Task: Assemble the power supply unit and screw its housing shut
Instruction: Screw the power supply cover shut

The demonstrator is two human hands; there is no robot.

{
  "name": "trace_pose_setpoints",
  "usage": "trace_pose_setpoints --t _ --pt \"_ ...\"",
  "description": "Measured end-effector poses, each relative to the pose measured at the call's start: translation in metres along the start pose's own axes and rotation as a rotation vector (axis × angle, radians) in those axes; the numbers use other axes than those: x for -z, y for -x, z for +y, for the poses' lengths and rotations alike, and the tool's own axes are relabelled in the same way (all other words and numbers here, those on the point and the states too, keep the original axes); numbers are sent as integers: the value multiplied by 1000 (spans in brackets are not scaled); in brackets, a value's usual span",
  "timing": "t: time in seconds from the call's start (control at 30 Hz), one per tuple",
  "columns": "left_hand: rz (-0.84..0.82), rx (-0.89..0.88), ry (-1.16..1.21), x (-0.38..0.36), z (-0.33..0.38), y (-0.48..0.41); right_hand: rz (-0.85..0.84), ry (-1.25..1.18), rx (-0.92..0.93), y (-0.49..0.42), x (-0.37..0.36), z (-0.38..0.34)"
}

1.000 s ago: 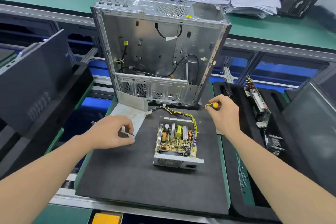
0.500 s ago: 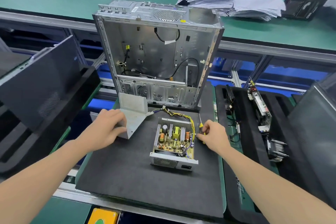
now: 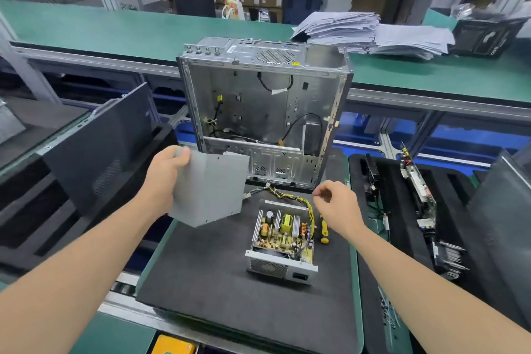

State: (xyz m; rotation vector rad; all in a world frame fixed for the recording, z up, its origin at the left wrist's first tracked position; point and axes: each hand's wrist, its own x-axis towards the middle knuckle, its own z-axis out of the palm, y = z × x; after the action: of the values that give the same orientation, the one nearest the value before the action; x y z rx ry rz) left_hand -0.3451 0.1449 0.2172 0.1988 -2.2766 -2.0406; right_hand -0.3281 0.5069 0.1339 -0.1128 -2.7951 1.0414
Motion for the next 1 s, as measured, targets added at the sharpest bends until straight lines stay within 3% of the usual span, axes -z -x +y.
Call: trace_pose_setpoints --t 0.13,0.27,0.37,0.43,0.57,0.73,1.0 --pt "-69 213 315 -13 14 3 -62 -303 32 -7 5 -37" --pt "-102 339 532 -41 16 1 -395 -887 -223 -8 6 -67" --pt "-139 426 612 -63 9 -2 -584 -1126 -300 -6 6 -64" --pt "-184 495 644 -75 2 -2 -612 -1241 -351 -2 7 -58" --pt "-240 561 650 -92 -15 -6 -524 -1300 -352 10 9 -42" --pt "-340 670 584 -109 -34 -7 -464 -1166 -351 22 14 -31" --pt "-419 651 443 -116 -56 -5 -382 -1154 -603 36 8 -12"
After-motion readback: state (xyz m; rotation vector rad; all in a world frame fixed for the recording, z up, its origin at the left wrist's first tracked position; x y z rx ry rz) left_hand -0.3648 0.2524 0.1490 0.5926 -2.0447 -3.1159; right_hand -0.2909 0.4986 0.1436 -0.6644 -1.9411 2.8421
